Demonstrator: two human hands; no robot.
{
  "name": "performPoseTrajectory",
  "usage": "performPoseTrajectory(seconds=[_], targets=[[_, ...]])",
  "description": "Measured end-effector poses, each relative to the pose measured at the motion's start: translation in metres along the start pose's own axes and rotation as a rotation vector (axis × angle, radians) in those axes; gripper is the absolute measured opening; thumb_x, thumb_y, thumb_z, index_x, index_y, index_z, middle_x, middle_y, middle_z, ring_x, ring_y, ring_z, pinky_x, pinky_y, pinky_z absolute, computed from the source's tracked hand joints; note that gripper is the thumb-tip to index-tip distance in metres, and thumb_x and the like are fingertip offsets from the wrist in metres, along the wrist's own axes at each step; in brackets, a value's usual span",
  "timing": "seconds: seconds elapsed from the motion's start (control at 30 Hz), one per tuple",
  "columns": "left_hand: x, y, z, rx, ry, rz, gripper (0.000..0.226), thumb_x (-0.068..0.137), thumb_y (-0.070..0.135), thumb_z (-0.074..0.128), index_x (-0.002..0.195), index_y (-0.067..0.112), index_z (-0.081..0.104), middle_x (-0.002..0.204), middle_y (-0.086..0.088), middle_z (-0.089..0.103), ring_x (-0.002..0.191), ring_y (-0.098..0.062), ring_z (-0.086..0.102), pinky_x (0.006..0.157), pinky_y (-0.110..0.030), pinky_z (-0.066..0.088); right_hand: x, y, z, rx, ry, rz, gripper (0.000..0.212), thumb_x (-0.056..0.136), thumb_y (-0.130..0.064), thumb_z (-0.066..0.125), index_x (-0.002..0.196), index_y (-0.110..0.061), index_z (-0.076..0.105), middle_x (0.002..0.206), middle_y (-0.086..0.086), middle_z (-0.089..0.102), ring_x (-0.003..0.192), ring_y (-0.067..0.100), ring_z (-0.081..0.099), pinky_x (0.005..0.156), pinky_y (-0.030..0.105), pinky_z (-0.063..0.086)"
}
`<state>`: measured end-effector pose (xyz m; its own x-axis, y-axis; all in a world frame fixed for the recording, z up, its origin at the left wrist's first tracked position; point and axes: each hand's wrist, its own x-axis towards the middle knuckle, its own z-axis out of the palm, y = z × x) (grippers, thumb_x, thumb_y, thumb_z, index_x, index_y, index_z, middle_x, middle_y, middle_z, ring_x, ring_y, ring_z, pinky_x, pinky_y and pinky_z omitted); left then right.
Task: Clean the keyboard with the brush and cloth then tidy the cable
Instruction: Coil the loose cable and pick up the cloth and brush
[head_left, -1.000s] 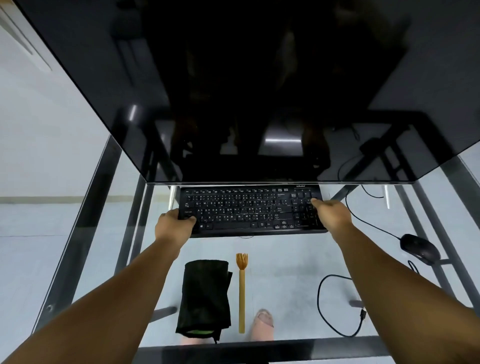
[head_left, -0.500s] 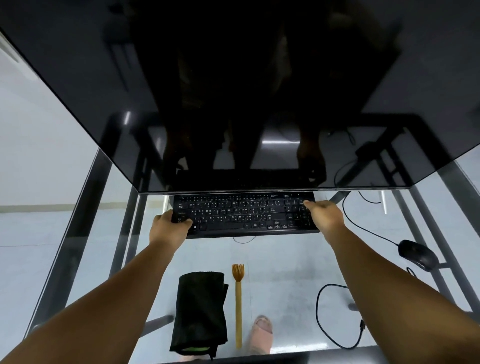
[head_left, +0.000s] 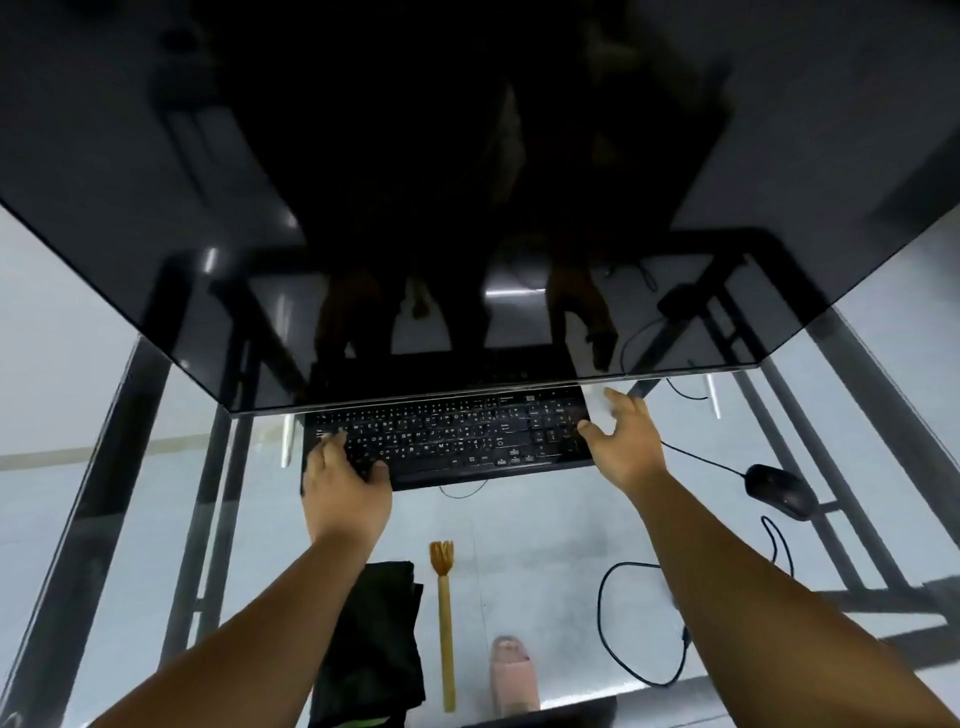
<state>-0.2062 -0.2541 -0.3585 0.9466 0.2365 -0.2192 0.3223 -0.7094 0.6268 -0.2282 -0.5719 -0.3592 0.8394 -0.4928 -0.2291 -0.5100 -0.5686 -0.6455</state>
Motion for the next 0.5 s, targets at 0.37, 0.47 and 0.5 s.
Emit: performPoseTrajectory(seconds=[0.37, 0.47, 0.5], targets=[[-0.059, 0.088, 0.105, 0.32, -0.227, 0.44, 0.073, 0.098, 0.044, 0.042, 0.156, 0.019, 0.006, 0.164, 0.001, -0.005, 0.15, -0.019, -0.004, 0.121, -0.039, 0.008, -0.001, 0.079, -0.089, -0.147, 0.052, -0.091, 0.065, 0.084, 0.0, 0.054, 0.141, -0.029, 0.044, 0.146, -0.009, 0.042, 0.133, 0.019, 0.041, 0.109, 0.037, 0.039], [-0.072, 0.109, 0.129, 0.399, -0.256, 0.461, 0.075, 0.099, 0.048, 0.035, 0.155, 0.017, -0.002, 0.163, 0.0, -0.012, 0.15, -0.019, -0.009, 0.121, -0.039, 0.006, 0.003, 0.113, -0.126, -0.219, 0.028, -0.056, 0.064, 0.082, -0.004, 0.058, 0.138, -0.032, 0.046, 0.144, -0.008, 0.045, 0.129, 0.019, 0.046, 0.103, 0.042, 0.044], [-0.075, 0.113, 0.136, 0.422, -0.264, 0.466, 0.075, 0.099, 0.049, 0.033, 0.155, 0.016, -0.004, 0.163, -0.001, -0.013, 0.15, -0.019, -0.01, 0.121, -0.039, 0.005, 0.004, 0.124, -0.135, -0.243, 0.01, -0.041, 0.065, 0.082, -0.007, 0.058, 0.14, -0.032, 0.045, 0.145, -0.008, 0.044, 0.131, 0.019, 0.045, 0.103, 0.043, 0.045]])
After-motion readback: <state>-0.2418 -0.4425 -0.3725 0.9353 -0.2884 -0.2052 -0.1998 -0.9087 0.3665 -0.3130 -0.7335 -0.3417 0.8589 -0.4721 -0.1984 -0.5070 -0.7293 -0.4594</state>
